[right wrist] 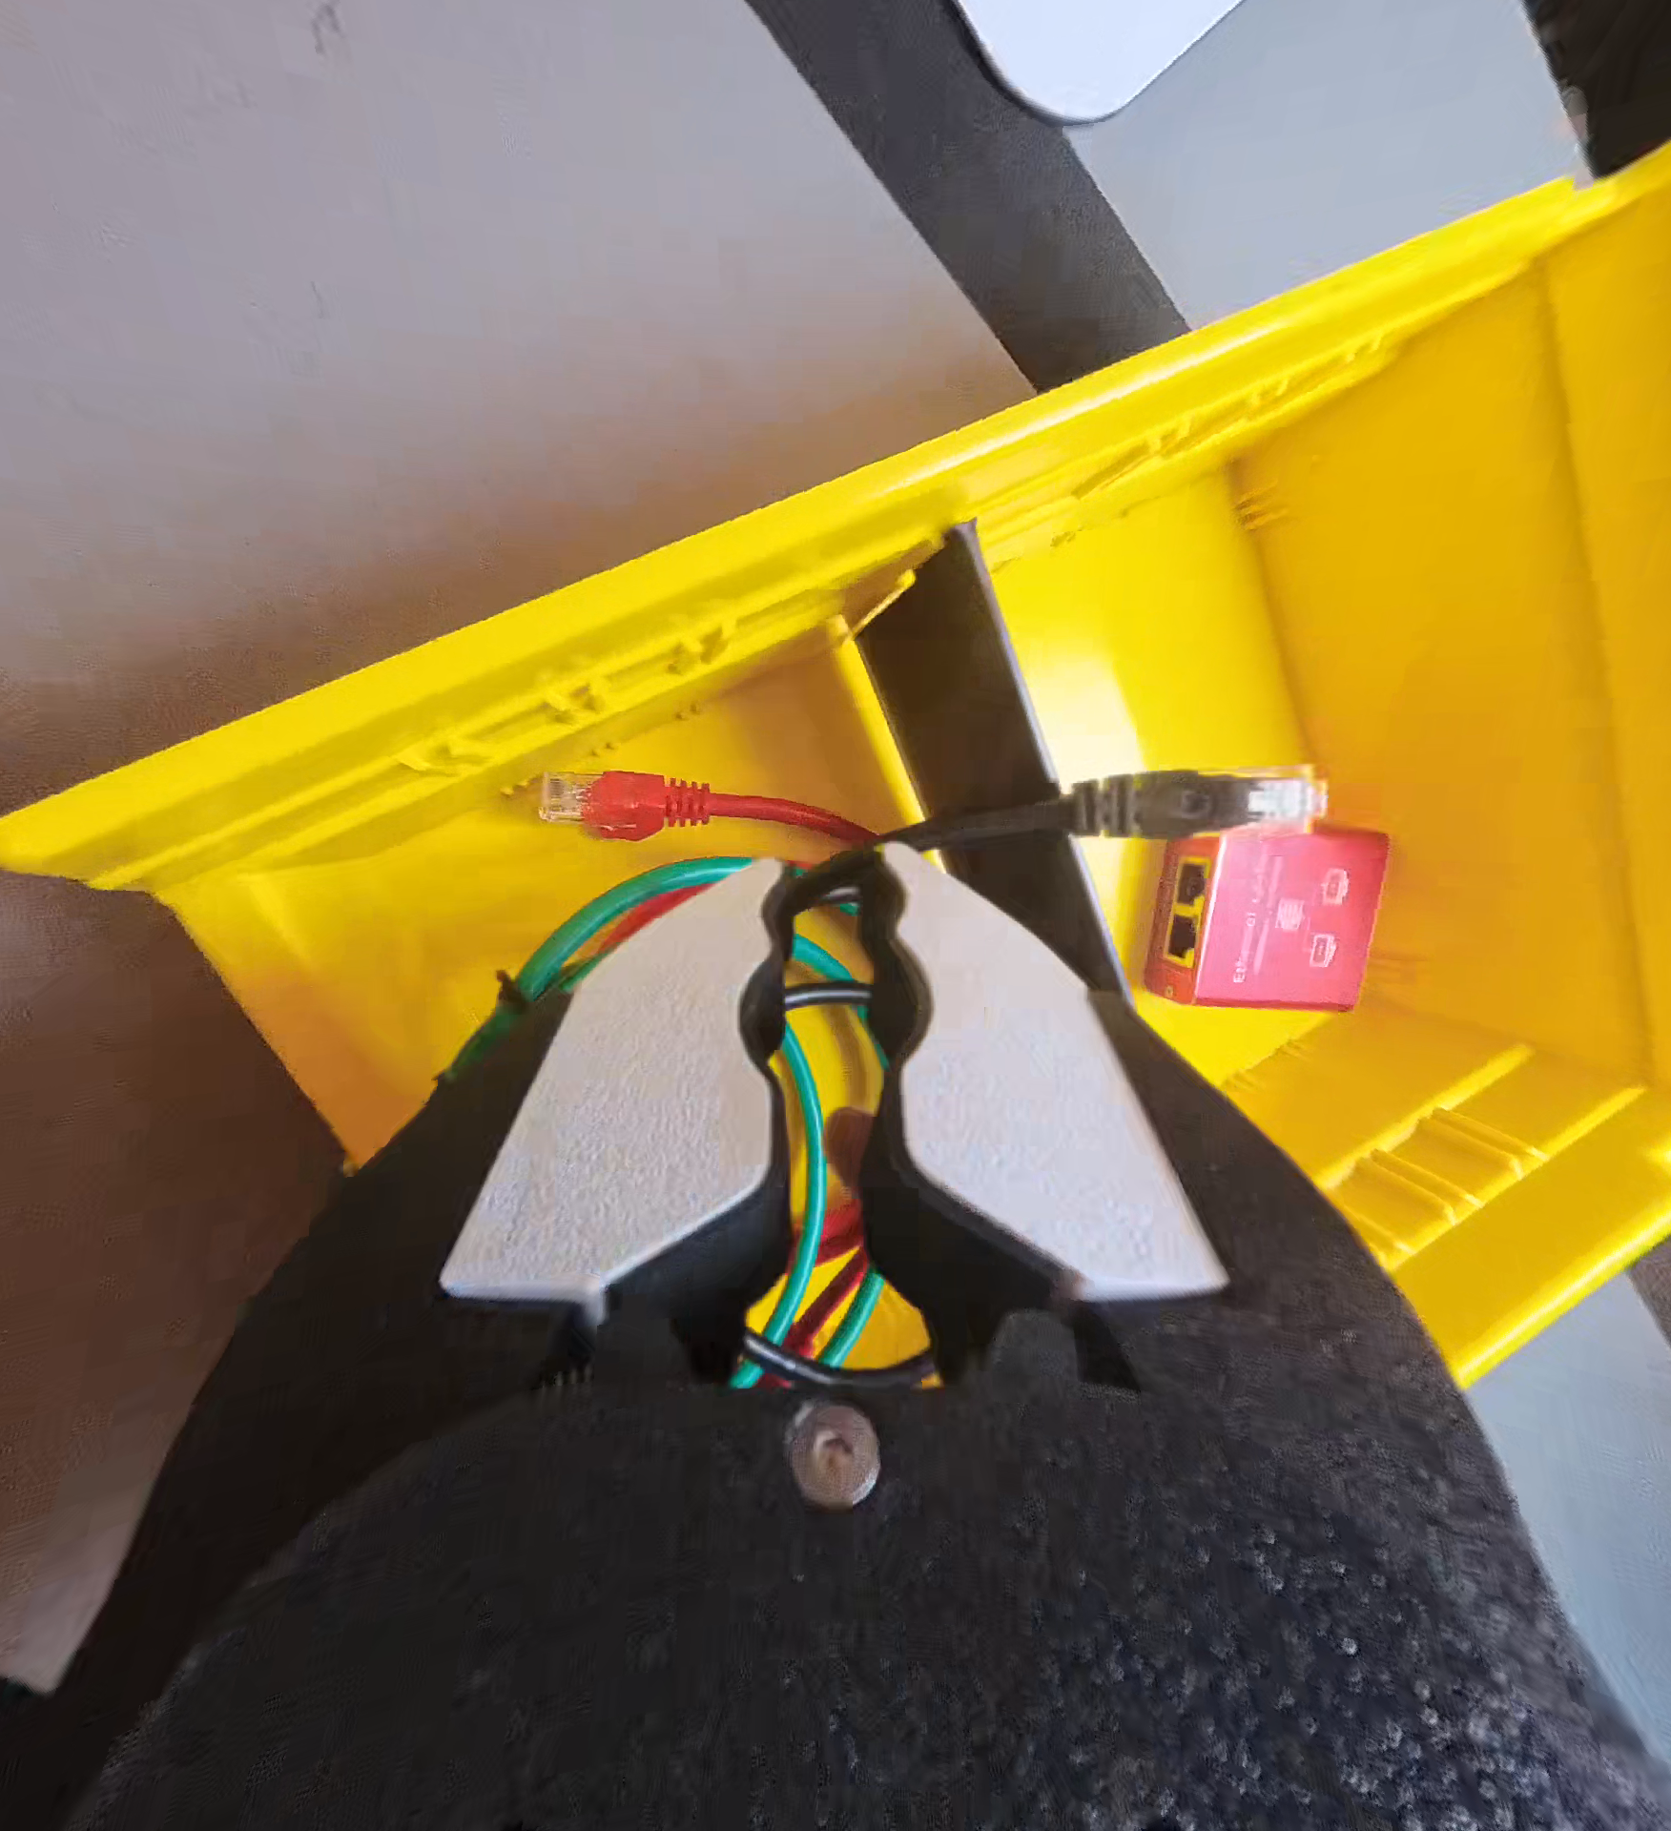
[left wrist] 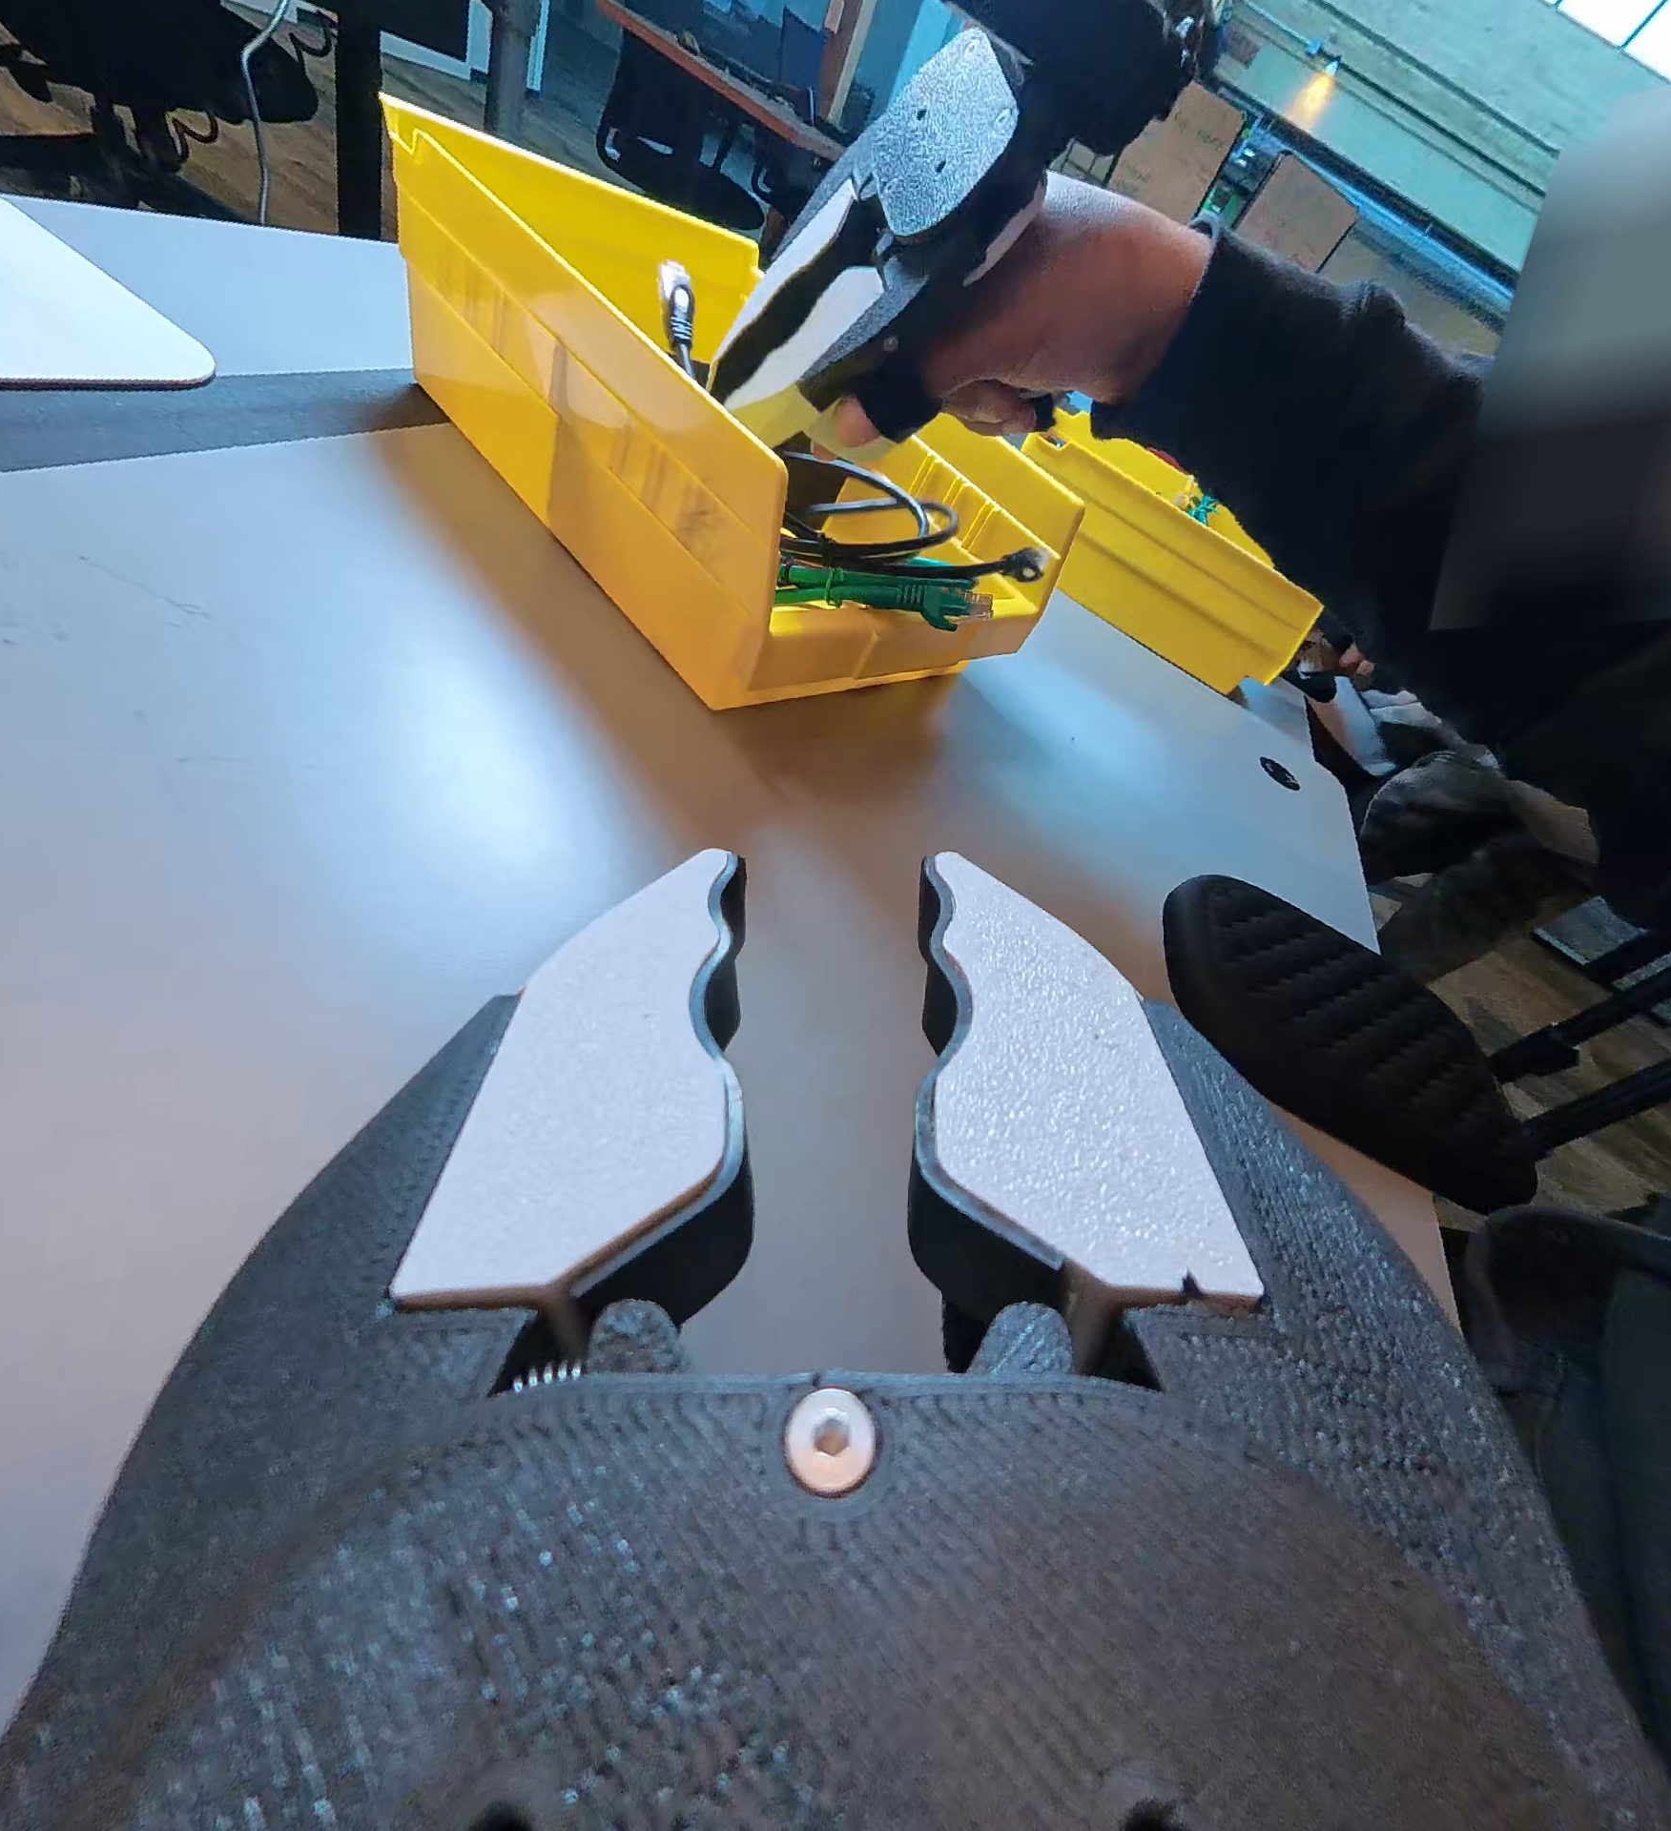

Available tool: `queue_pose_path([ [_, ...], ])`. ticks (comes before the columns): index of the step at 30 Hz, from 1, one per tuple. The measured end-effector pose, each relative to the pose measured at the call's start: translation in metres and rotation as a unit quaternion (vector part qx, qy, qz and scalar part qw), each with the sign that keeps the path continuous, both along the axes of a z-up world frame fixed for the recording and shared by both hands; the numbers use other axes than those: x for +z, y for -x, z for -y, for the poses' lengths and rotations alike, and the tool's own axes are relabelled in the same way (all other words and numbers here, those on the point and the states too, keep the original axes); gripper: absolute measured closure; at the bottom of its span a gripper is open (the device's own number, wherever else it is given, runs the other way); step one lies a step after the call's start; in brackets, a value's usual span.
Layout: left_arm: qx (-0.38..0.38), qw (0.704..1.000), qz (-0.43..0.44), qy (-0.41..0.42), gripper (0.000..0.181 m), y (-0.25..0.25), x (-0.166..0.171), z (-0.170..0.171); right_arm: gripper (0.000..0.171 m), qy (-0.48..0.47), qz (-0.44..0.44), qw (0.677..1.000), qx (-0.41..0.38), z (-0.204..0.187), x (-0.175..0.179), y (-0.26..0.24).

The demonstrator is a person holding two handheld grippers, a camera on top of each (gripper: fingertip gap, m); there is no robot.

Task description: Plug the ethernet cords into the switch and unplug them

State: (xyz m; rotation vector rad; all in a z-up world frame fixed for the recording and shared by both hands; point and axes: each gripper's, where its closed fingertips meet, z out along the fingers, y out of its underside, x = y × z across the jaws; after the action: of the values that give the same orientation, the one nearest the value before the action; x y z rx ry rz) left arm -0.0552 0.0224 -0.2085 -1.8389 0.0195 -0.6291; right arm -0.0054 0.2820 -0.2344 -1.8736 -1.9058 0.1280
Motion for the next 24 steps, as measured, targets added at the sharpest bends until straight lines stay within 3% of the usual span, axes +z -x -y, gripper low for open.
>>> queue_pose_path([
  [1, -0.001, 1.0, -0.001, 0.002, 0.148, 0.0, -0.001, 0.0, 0.171, -0.001, -0.009, 0.999, 0.04, 0.007, 0.0, 0.005],
  [3, 0.001, 1.0, -0.004, 0.002, 0.148, 0.0, -0.002, 0.001, 0.171, 0.012, -0.01, 0.991, 0.136, 0.034, 0.005, 0.007],
  [6, 0.002, 1.0, -0.004, 0.004, 0.149, 0.002, -0.003, 0.0, 0.171, 0.051, 0.062, 0.977, 0.2, 0.062, -0.001, -0.011],
  [9, -0.001, 1.0, 0.004, 0.013, 0.149, 0.001, -0.007, 0.0, 0.171, 0.002, 0.093, 0.983, 0.158, 0.041, -0.006, -0.017],
  [15, 0.001, 1.0, -0.005, 0.011, 0.149, 0.001, -0.007, 0.0, 0.13, 0.041, -0.014, 0.999, 0.03, 0.016, 0.017, -0.006],
  [17, -0.003, 1.0, 0.001, 0.017, 0.149, 0.0, -0.01, -0.002, 0.131, 0.058, -0.008, 0.998, 0.002, 0.01, 0.007, -0.006],
  [18, -0.005, 1.0, 0.003, 0.021, 0.149, -0.001, -0.011, -0.002, 0.142, 0.06, -0.006, 0.998, 0.006, 0.01, 0.001, -0.003],
  [21, -0.005, 1.0, -0.005, 0.025, 0.15, -0.002, -0.014, -0.001, 0.154, 0.008, 0.001, 0.997, 0.076, 0.017, -0.003, 0.006],
  [24, 0.0, 1.0, -0.012, 0.022, 0.15, 0.001, -0.013, 0.0, 0.155, 0.035, 0.006, 0.977, 0.209, 0.057, 0.01, 0.003],
])
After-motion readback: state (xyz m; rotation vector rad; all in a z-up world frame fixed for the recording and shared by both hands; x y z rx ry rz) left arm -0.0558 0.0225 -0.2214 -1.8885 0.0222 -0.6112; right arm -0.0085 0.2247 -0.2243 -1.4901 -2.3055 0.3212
